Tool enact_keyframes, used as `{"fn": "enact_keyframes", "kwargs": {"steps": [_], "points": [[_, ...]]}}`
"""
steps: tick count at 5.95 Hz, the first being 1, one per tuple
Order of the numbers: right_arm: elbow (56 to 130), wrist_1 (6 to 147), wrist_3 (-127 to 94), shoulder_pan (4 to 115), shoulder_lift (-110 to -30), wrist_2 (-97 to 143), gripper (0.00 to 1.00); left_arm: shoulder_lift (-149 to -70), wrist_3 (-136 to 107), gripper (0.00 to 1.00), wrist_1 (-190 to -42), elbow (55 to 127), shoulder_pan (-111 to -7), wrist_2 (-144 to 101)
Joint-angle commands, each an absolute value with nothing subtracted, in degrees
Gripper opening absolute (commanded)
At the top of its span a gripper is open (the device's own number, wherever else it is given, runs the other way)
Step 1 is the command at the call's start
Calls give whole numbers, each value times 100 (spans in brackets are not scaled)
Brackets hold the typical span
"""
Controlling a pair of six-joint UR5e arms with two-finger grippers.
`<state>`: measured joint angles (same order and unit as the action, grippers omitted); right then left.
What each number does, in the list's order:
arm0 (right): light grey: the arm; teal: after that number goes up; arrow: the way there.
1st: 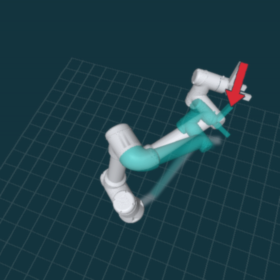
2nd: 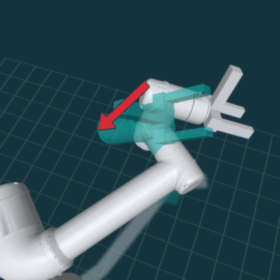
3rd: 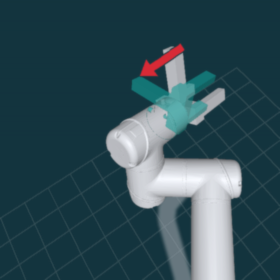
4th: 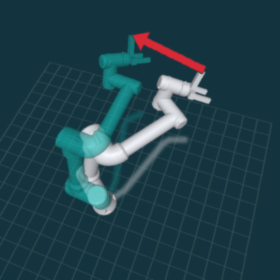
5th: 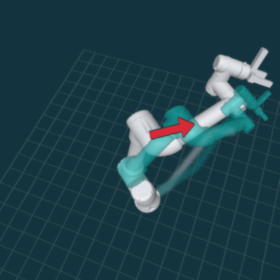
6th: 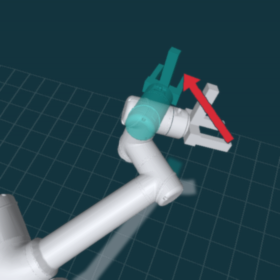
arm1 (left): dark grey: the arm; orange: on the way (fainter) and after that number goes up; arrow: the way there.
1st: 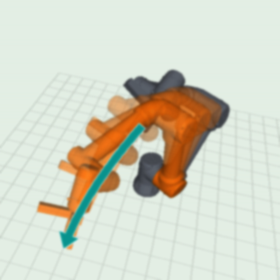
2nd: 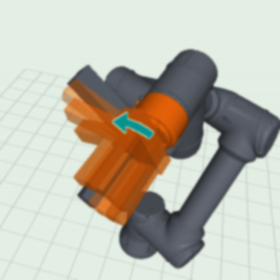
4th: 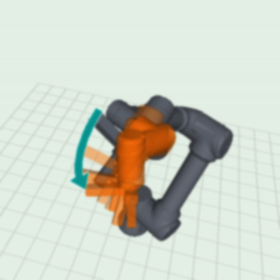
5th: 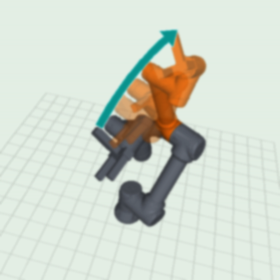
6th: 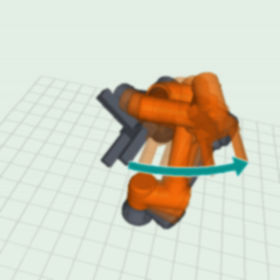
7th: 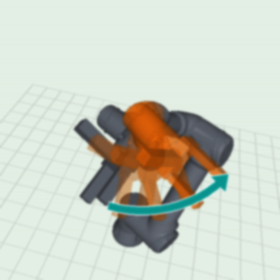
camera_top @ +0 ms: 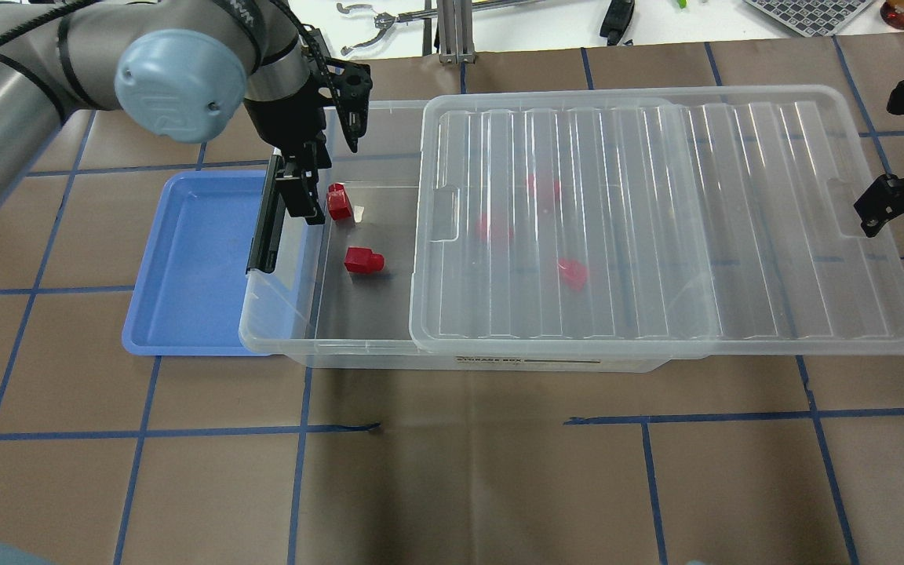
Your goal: Place red block in blue tray from box
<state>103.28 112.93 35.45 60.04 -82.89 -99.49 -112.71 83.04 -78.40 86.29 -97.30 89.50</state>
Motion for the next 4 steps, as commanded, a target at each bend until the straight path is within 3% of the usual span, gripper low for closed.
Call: {"fn": "enact_keyframes", "kwargs": {"steps": [1, 4], "points": [[10301, 11285, 3551, 5968, -8323, -9906, 100, -11416, 8332, 98, -7000, 9269, -9747, 8965], [9478, 10735, 2755, 6308, -8464, -9554, 100, -11443, 8708, 97, -5864, 9931, -9721, 8974]]}}
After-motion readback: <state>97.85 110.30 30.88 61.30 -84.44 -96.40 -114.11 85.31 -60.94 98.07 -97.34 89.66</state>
